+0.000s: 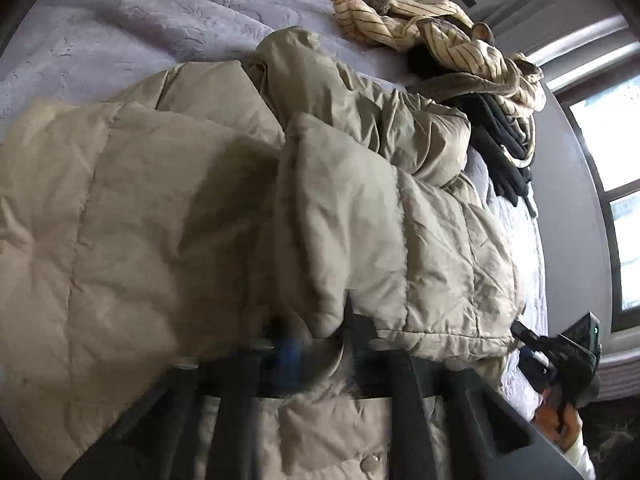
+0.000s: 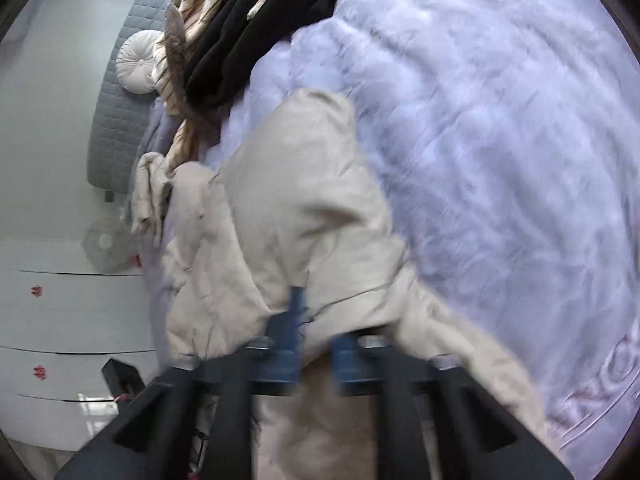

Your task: Fold large clothes

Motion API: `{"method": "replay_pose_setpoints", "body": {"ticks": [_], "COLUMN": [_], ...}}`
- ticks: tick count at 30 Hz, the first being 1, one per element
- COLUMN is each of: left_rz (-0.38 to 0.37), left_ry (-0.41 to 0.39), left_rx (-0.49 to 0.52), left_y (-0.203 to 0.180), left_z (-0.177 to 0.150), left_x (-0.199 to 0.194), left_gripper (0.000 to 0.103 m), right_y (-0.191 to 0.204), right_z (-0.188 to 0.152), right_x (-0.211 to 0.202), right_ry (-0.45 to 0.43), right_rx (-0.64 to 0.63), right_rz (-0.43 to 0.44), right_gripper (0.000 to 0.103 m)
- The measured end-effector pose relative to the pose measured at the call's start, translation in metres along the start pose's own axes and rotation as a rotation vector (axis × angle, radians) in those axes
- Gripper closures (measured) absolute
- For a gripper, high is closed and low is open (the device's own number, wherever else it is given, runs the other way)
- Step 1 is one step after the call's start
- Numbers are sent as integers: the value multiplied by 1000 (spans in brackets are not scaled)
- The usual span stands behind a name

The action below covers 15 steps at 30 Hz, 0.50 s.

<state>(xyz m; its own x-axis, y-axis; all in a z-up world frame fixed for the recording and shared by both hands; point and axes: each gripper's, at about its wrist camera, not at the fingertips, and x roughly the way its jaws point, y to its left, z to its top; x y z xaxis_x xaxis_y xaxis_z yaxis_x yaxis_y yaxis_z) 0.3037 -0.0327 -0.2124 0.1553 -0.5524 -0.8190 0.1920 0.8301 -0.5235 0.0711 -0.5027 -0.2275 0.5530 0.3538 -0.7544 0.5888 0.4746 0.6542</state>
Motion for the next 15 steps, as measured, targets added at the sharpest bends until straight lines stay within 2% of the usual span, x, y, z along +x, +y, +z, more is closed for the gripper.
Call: {"method": "replay_pose_setpoints", "body": {"ticks": [2, 4, 7, 10, 12, 15], "left_rz": [-19, 8, 63, 67, 106, 218], "left_ry": [-37, -55, -19, -3, -13, -27], "left_rx": [15, 48, 62, 78, 101, 148], "left_y": [0, 1, 9, 15, 13, 14], "left_z": [-11, -24, -36, -36, -35, -33], "left_x": [-13, -20, -10, -7, -17, -35], "left_gripper": [88, 88, 88, 87, 84, 84], "right_y": [3, 5, 4, 0, -1, 0], "right_z": [2, -3, -7, -8, -10, -9], "right_x": [-3, -1, 23, 32, 31, 26], "right_ry": [0, 14, 46, 45, 43, 56], "right_rx": [-46, -78, -86, -82, -82, -77], "right_rz": [-6, -20, -52, -65, -64, -67], "right_gripper": [94, 94, 94, 94, 94, 94]}}
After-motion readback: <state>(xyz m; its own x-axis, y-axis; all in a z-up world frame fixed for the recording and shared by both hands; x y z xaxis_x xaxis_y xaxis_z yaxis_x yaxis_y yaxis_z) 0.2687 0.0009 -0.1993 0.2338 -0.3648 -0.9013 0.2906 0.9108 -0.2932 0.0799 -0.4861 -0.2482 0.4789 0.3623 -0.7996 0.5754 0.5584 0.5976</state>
